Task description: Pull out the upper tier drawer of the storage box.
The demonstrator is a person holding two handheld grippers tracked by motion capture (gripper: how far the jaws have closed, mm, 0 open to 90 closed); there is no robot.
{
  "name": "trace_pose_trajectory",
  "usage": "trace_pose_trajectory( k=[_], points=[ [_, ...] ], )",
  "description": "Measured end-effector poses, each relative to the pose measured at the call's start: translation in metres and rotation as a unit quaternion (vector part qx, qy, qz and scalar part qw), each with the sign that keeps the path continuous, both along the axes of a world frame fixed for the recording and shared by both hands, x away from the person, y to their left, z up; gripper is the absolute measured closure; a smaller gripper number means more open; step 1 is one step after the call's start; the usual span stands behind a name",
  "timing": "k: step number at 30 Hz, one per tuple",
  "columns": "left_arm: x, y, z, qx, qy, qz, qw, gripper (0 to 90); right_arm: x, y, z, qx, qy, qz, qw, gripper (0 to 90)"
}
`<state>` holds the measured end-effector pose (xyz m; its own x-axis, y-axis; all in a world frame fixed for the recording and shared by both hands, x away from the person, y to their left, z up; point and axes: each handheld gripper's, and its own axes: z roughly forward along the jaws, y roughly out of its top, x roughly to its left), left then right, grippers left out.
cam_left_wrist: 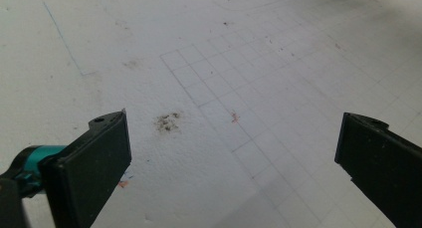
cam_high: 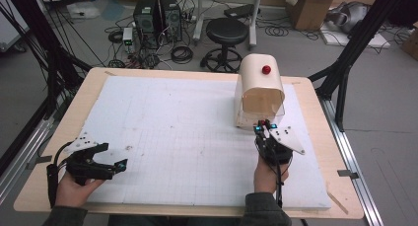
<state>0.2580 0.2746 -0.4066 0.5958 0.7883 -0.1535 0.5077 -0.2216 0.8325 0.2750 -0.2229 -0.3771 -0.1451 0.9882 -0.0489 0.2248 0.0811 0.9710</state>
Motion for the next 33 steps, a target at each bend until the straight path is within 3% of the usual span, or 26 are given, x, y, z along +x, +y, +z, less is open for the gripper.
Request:
trace_pose_trajectory(
  k=[33],
  points=[
    [0.0,-0.001,0.0,0.0,0.0,-0.001,1.0,1.7,-0.012,-0.001,-0.001,0.005,-0.002,0.005,1.0,73.1]
  ],
)
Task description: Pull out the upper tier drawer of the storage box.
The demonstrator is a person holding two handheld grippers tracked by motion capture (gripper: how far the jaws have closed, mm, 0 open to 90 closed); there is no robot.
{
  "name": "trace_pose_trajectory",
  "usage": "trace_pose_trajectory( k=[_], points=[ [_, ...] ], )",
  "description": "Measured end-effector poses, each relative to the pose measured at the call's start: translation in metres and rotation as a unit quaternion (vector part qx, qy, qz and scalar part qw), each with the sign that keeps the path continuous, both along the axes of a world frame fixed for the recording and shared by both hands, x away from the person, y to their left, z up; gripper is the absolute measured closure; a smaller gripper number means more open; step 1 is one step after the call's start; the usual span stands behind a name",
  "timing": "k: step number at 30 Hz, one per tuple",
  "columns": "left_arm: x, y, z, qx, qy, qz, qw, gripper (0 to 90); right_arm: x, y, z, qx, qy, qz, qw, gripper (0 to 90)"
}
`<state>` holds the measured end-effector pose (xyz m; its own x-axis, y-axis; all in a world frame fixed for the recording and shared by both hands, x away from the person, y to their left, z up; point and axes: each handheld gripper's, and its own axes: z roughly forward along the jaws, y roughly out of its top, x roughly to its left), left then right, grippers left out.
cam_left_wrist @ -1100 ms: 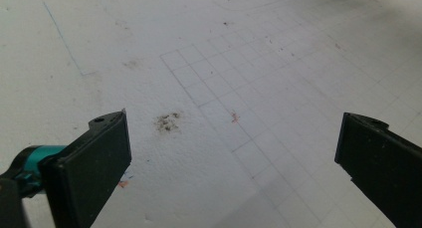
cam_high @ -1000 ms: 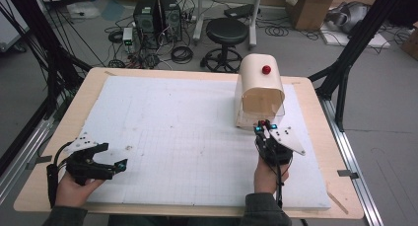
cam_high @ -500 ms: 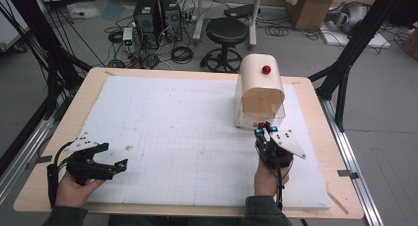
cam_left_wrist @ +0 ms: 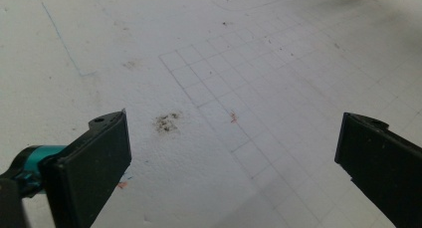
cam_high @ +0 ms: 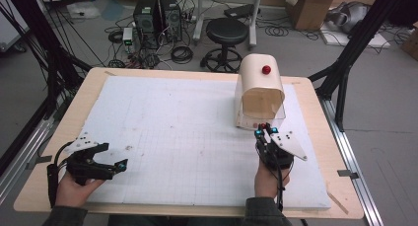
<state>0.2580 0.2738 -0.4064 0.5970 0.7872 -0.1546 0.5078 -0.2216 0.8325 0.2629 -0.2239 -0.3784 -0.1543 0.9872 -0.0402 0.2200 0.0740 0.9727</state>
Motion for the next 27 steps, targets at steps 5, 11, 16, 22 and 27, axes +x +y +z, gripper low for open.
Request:
trace_pose_trajectory(
  k=[5,11,16,22,27],
  points=[
    [0.0,-0.0002,0.0002,0.001,0.0,-0.002,1.0,1.7,-0.0009,-0.001,-0.0001,-0.002,-0.001,0.001,1.0,73.0],
    [0.0,-0.0004,0.0001,0.001,0.0,-0.002,1.0,1.7,-0.0016,-0.0008,-0.0007,-0.002,-0.001,0.0,1.0,73.0],
    [0.0001,0.0,0.0002,0.0,-0.001,-0.001,1.0,1.7,-0.0017,-0.0013,-0.0018,-0.001,-0.003,0.002,1.0,72.9],
    [0.0001,0.0002,0.0002,0.001,0.0,-0.001,1.0,1.7,-0.002,-0.0021,-0.0024,0.005,-0.003,0.004,1.0,72.3],
    [0.0,0.0,0.0003,0.001,0.0,-0.001,1.0,1.7,-0.0024,-0.0025,-0.0035,0.008,-0.003,0.004,1.0,72.0]
  ],
)
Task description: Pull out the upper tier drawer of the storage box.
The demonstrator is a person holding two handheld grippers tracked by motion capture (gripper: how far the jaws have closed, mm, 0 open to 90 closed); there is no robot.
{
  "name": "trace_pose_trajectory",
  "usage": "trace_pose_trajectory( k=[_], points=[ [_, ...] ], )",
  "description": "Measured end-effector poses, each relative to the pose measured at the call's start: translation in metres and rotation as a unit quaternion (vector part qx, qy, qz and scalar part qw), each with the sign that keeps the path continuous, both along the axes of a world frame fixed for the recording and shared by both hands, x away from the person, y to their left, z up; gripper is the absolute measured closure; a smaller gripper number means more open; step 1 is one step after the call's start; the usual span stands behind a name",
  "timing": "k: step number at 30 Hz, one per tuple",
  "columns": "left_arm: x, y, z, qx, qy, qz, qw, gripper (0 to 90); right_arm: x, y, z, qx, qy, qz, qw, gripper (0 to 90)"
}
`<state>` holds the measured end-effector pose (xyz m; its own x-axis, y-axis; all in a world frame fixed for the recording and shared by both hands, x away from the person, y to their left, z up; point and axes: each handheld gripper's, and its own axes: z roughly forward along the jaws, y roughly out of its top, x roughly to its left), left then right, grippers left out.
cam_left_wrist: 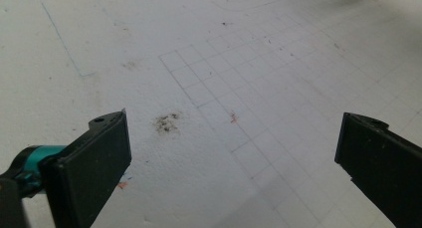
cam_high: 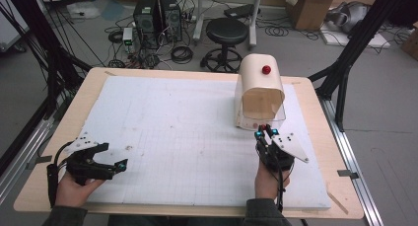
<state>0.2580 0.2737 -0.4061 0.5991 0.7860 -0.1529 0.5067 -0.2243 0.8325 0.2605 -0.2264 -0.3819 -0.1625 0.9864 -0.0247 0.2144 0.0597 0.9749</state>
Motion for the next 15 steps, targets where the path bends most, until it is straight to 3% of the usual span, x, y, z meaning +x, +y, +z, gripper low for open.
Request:
trace_pose_trajectory(
  k=[15],
  points=[
    [0.0,-0.0004,0.0001,0.001,0.0,-0.001,1.0,1.7,-0.0027,-0.0011,-0.0041,0.008,-0.001,0.004,1.0,71.8]
  ],
)
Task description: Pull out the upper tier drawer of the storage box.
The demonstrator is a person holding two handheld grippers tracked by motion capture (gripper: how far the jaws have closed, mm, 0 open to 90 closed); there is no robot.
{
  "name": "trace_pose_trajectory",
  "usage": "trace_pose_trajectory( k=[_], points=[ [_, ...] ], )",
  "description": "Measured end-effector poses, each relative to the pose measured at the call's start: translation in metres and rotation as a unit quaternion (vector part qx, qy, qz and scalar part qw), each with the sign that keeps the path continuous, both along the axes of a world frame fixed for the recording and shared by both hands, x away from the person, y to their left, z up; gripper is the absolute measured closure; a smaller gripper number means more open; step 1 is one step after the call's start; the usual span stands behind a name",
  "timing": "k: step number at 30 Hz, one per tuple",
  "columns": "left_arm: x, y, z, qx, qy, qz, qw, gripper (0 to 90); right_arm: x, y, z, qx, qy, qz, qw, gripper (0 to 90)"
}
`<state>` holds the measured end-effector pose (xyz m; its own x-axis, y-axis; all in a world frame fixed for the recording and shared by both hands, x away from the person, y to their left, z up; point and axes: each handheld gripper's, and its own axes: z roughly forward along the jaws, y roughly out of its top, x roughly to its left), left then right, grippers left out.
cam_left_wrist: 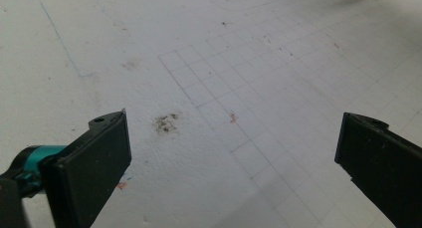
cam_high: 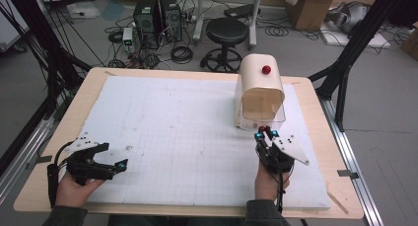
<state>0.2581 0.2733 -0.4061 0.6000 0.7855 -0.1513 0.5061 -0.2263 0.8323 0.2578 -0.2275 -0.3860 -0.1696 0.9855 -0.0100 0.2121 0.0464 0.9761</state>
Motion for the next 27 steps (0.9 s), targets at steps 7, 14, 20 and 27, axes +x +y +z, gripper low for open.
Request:
trace_pose_trajectory(
  k=[7,14,20,27],
  points=[
    [0.0,-0.0004,0.0,0.001,0.0,-0.001,1.0,1.7,-0.0016,0.0002,-0.001,0.001,0.001,0.001,1.0,71.9],
    [0.0001,-0.0001,0.0002,0.002,0.0,-0.002,1.0,1.7,-0.0025,0.0001,-0.0018,0.0,0.0,0.001,1.0,71.4],
    [0.0,0.0,0.0004,0.001,0.0,-0.001,1.0,1.7,-0.004,0.0005,-0.001,-0.001,-0.002,0.003,1.0,69.8],
    [-0.0003,-0.0001,0.0004,0.0,0.0,0.0,1.0,1.7,-0.0073,-0.0021,0.0002,0.001,-0.001,0.005,1.0,67.2]
  ],
)
